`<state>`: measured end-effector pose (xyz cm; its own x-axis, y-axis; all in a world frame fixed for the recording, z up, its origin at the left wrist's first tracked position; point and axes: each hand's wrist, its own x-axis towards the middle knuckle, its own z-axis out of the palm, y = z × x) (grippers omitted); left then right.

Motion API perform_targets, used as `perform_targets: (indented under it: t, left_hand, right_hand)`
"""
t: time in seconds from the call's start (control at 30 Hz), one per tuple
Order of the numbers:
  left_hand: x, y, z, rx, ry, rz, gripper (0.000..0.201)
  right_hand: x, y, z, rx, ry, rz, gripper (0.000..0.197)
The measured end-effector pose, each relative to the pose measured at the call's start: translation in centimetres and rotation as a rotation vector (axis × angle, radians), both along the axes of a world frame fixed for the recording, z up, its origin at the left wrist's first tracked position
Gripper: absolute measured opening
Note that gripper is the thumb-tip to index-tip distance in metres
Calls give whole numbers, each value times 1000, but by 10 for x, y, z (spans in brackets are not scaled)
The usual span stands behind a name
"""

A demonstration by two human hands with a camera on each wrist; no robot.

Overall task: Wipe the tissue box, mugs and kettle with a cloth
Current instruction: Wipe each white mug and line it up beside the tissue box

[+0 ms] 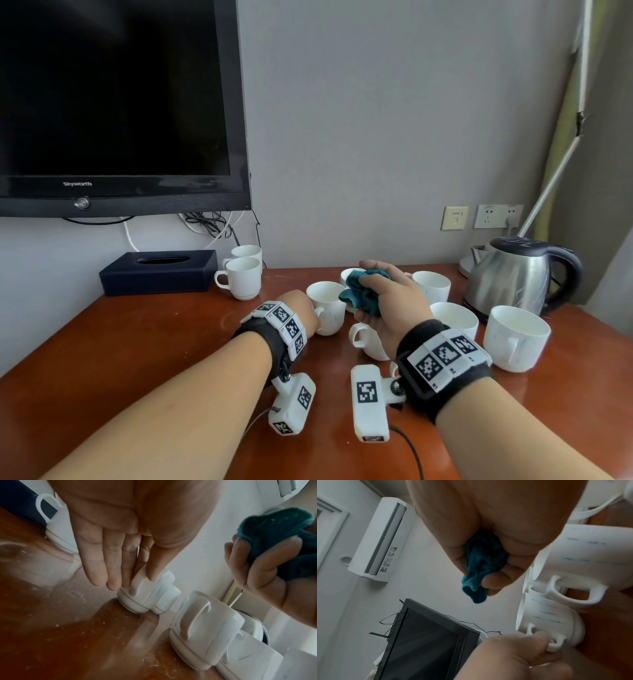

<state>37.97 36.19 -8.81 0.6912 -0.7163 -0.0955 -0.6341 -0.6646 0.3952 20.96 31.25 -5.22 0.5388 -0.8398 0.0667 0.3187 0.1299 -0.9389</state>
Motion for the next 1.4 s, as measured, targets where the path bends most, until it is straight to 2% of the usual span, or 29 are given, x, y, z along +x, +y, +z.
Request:
perform_targets:
  t: [0.13, 0.2, 0.4, 0.53, 0.67, 0.77, 0.87, 0.97, 1.17, 1.4]
  left_hand:
    - [12, 5, 8, -67, -27, 18, 25]
    - [26, 9, 9, -157, 27, 47, 30]
    - [40, 59, 24, -230, 14, 22, 31]
    - [49, 90, 29, -248, 58, -5, 32]
    - [61, 108, 28, -295, 17, -11, 36]
    - [71, 113, 23, -364, 72, -7, 34]
    - [78, 113, 18, -420, 116, -1, 31]
    - [81, 113, 10, -456, 160, 2, 28]
    - [88, 113, -10, -539, 226, 9, 27]
    - [92, 110, -30, -687, 255, 85, 29]
  right_hand:
    - [6, 4, 3, -27, -17, 13, 33]
    - [10, 4, 5, -38, -14, 16, 33]
    - [37, 8, -7, -18, 41, -15, 36]
    - [60, 13, -14, -62, 74, 8, 32]
    - [84, 21, -26, -119, 72, 7, 22]
    - [96, 23, -37, -219, 124, -19, 21]
    - [102, 22, -42, -329, 212, -77, 36]
    - [108, 18, -46, -376, 204, -109, 43]
    - [116, 10, -60, -413, 97, -19, 26]
    - [122, 0, -85, -493, 109, -3, 24]
